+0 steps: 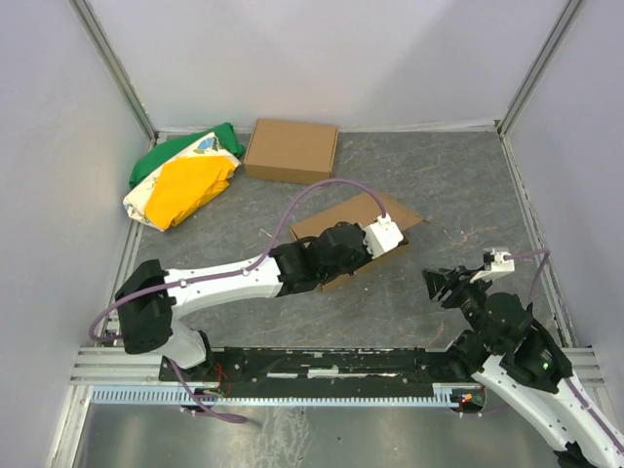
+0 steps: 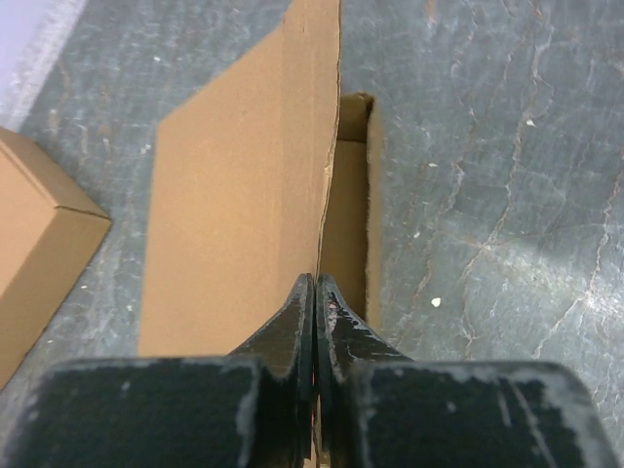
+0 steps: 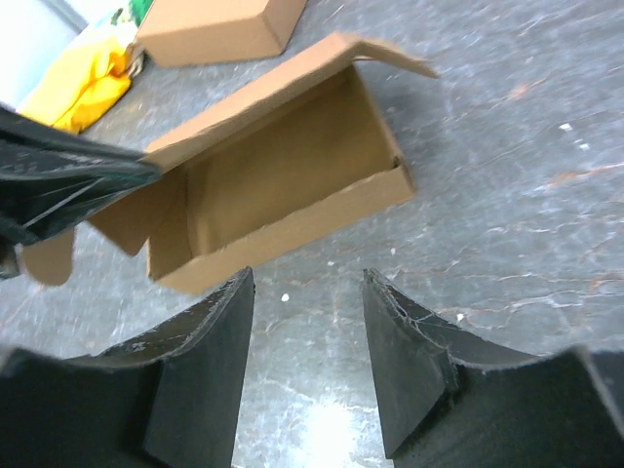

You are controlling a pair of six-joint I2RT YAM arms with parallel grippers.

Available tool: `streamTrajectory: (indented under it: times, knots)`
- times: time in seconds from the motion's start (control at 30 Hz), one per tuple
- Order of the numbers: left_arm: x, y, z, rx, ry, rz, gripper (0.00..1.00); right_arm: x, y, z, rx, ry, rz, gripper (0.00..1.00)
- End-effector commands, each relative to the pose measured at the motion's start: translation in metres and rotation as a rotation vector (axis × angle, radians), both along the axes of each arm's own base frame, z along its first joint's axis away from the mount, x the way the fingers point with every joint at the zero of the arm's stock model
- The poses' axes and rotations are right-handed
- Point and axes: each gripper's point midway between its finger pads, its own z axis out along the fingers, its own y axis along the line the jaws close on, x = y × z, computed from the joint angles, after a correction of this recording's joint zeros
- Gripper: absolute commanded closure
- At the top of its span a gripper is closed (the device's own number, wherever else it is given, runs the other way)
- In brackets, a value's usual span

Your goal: Fold the paper box

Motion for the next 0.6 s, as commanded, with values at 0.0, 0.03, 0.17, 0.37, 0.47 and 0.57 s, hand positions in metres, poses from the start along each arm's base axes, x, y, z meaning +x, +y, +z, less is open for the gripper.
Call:
streamTrajectory:
  times: [0.0,0.03,0.17,0.37,0.47,0.57]
  knots:
    - [0.006,0.016,0.053,-0.074,-0.099,0.039,0.97,0.010,-0.030,0.029,0.011,-0.054,-0.176,0.43]
    - [0.005,0.020,0.059,-0.080,-0.111,0.039,0.97,0.013,-0.037,0.031,0.014,-0.057,-0.220,0.43]
    - [0.003,0.030,0.074,-0.096,-0.144,0.037,0.97,0.025,-0.050,0.043,-0.011,-0.098,-0.326,0.44]
    - [0.002,0.038,0.081,-0.099,-0.171,0.033,0.97,0.051,-0.051,0.071,-0.072,-0.157,-0.438,0.44]
    - [0.002,0.038,0.085,-0.105,-0.179,0.032,0.97,0.072,-0.037,0.069,-0.162,-0.149,-0.452,0.41]
    - [0.005,0.038,0.088,-0.102,-0.191,0.036,0.97,0.093,-0.028,0.065,-0.246,-0.145,-0.495,0.34]
